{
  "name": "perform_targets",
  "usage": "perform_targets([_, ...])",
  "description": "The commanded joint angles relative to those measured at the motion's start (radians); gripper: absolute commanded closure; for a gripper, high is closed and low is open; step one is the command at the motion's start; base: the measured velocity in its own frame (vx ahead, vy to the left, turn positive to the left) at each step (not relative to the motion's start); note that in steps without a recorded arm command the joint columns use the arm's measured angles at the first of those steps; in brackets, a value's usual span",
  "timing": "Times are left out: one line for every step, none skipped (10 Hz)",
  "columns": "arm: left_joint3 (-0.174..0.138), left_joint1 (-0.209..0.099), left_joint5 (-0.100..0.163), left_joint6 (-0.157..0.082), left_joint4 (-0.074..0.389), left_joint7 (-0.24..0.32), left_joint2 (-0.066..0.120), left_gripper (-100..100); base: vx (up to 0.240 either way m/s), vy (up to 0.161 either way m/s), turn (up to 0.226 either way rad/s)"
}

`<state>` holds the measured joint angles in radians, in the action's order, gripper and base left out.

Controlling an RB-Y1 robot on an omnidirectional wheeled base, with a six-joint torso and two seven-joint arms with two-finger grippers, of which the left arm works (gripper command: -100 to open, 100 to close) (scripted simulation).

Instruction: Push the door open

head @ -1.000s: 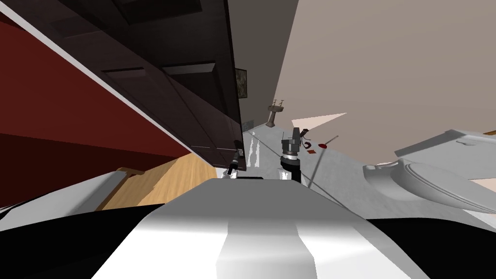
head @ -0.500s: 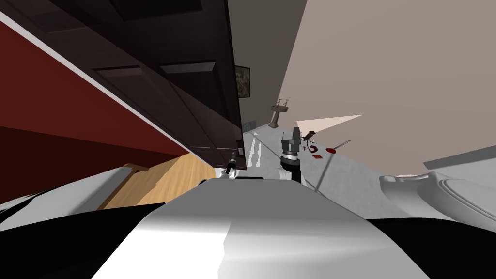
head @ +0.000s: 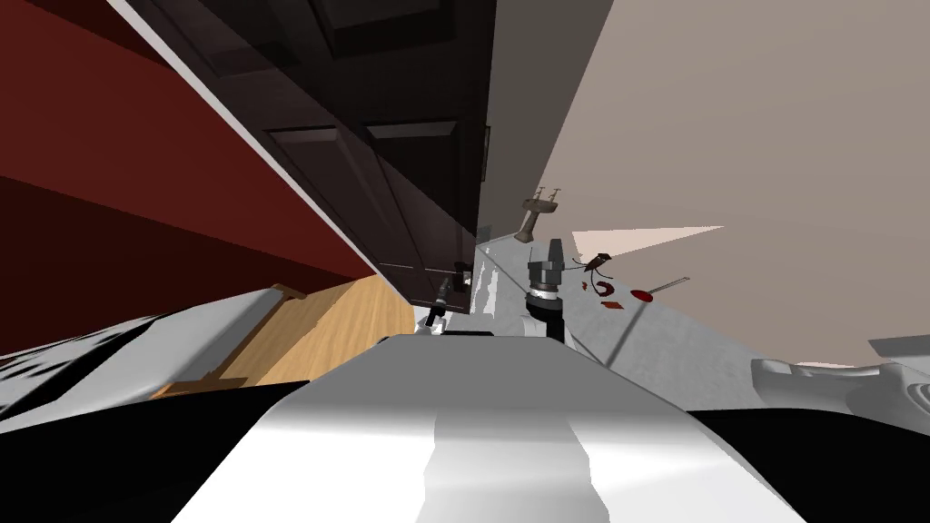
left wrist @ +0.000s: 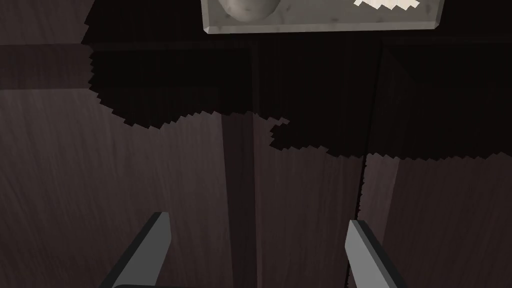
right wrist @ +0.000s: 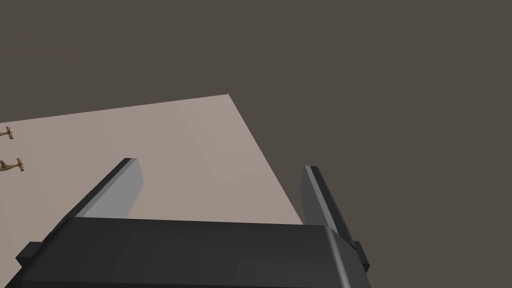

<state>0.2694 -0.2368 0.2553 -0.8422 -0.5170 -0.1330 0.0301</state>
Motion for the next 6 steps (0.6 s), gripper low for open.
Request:
perform_targets([0.022,-0.001,0.009,0.001,-0.001,-0.006,-0.026,-100,-0.161,0.003,0.097])
perform_targets([0.031,0.000,0.013,0.002,-0.003,-0.007,-0.038,-100,-0.188,-0.070,0.081])
perform_targets([0.038,0.001,0.016,0.003,-0.005,-0.008,-0.049,-100,-0.191,-0.116,0.055])
perform_targets([0.044,0.001,0.018,0.003,-0.007,-0.008,-0.058,-100,-0.178,-0.154,0.023])
perform_targets([0.046,0.001,0.018,0.004,-0.007,-0.008,-0.062,-100,-0.114,-0.099,0.043])
perform_targets([0.048,0.002,0.019,0.004,-0.008,-0.009,-0.066,-100,-0.121,-0.112,0.002])
